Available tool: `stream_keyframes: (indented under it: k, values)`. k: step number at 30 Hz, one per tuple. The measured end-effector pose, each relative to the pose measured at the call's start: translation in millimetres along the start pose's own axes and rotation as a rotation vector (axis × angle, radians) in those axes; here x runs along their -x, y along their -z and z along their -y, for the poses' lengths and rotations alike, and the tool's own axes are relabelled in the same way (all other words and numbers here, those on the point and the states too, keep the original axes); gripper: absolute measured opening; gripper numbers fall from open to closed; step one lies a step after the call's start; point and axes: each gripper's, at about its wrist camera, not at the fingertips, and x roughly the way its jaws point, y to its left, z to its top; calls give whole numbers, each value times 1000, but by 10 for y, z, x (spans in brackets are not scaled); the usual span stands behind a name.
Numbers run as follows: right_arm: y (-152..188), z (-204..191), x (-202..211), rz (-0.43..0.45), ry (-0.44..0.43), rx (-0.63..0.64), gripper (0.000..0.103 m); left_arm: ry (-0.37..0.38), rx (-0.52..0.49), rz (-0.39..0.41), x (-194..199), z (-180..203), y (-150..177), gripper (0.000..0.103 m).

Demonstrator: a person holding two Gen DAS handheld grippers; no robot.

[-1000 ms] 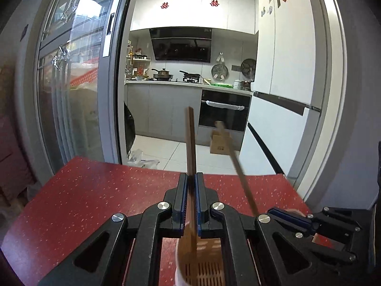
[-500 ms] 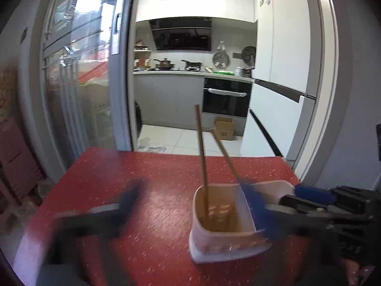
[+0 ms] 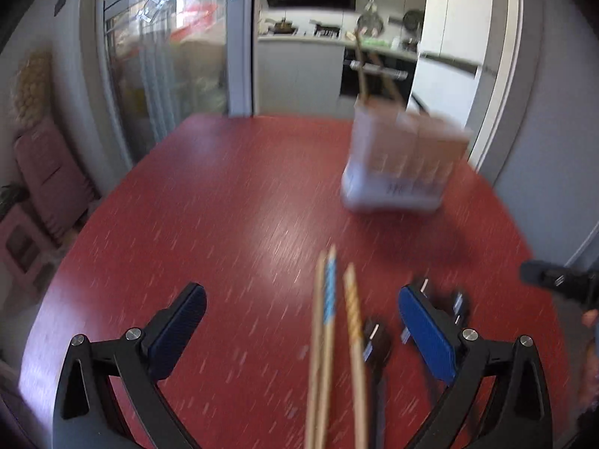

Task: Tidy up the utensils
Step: 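Grasp a dark brown spoon by its handle with the right tool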

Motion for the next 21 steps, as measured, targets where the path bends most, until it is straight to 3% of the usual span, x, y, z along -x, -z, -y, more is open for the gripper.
stream_keyframes:
  k: [6,11,16,21]
  values:
    - [508,14,-75,-74,80,7,84,12,38,-81,-14,-176,522,103]
    - [773,39,-151,-105,102,-30,84,-38,48,-106,-81,-305,715,103]
    - [735,32,-221,-115,101,-71,84,-29,75,-141,-170,-448,679,103]
    - [625,-60,-257,-107,133,-42,83,-52,39,-154,-303,-464,608,103]
